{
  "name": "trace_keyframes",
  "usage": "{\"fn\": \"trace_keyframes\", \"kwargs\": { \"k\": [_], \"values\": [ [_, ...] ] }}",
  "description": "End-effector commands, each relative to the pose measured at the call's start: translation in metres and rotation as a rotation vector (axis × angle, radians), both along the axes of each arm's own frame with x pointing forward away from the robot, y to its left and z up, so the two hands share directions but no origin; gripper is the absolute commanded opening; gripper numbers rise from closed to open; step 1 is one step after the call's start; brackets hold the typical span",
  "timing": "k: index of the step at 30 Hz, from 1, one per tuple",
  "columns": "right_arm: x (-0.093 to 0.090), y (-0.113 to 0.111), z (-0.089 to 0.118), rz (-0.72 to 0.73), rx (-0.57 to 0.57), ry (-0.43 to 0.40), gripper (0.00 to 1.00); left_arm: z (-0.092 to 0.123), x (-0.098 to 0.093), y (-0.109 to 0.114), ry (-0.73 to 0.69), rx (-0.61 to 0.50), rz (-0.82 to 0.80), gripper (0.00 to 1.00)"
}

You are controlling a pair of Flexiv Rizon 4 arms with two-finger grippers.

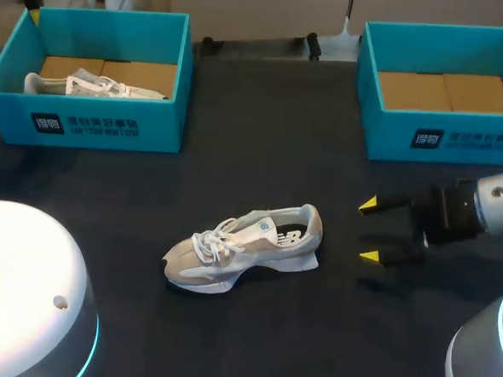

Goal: Take the shoe out of the shoebox, open the shoe tongue, remove and reinsert the insole, then place the shoe into the shoebox

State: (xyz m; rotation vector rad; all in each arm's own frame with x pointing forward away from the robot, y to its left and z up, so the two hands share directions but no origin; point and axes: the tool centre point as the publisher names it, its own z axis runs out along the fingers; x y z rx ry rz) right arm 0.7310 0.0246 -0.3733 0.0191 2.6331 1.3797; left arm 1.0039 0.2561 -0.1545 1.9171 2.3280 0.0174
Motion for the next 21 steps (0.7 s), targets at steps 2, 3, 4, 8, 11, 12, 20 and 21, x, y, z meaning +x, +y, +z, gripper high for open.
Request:
{"fn": "trace_keyframes", "kwargs": {
  "k": [2, 3, 4, 8, 11, 12, 20, 21],
  "values": [
    [-0.004, -0.0038, -0.0041, -0.02, -0.002, -0.013, 1.0, 0.0004, -0.0007, 0.0001, 0.0, 0.004, 0.0, 1.0],
    [-0.0036, -0.0044, -0.0048, -0.021, -0.005, -0.011, 1.0, 0.0004, -0.0007, 0.0001, 0.0, 0.004, 0.0, 1.0],
    [-0.0031, -0.0048, -0.0053, -0.018, -0.013, -0.006, 1.0, 0.0004, -0.0007, 0.0001, 0.0, 0.004, 0.0, 1.0],
    [-0.0027, -0.0051, -0.0055, -0.003, -0.033, 0.004, 1.0, 0.0004, -0.0007, 0.0001, 0.0, 0.004, 0.0, 1.0],
    [-0.0027, -0.0051, -0.0055, -0.003, -0.033, 0.004, 1.0, 0.0004, -0.0007, 0.0001, 0.0, 0.004, 0.0, 1.0],
    [-0.0027, -0.0051, -0.0055, -0.003, -0.033, 0.004, 1.0, 0.0004, -0.0007, 0.0001, 0.0, 0.004, 0.0, 1.0],
    [-0.0027, -0.0051, -0.0055, -0.003, -0.033, 0.004, 1.0, 0.0004, -0.0007, 0.0001, 0.0, 0.004, 0.0, 1.0],
    [-0.0027, -0.0051, -0.0055, -0.003, -0.033, 0.004, 1.0, 0.0004, -0.0007, 0.0001, 0.0, 0.004, 0.0, 1.0]
  ]
}}
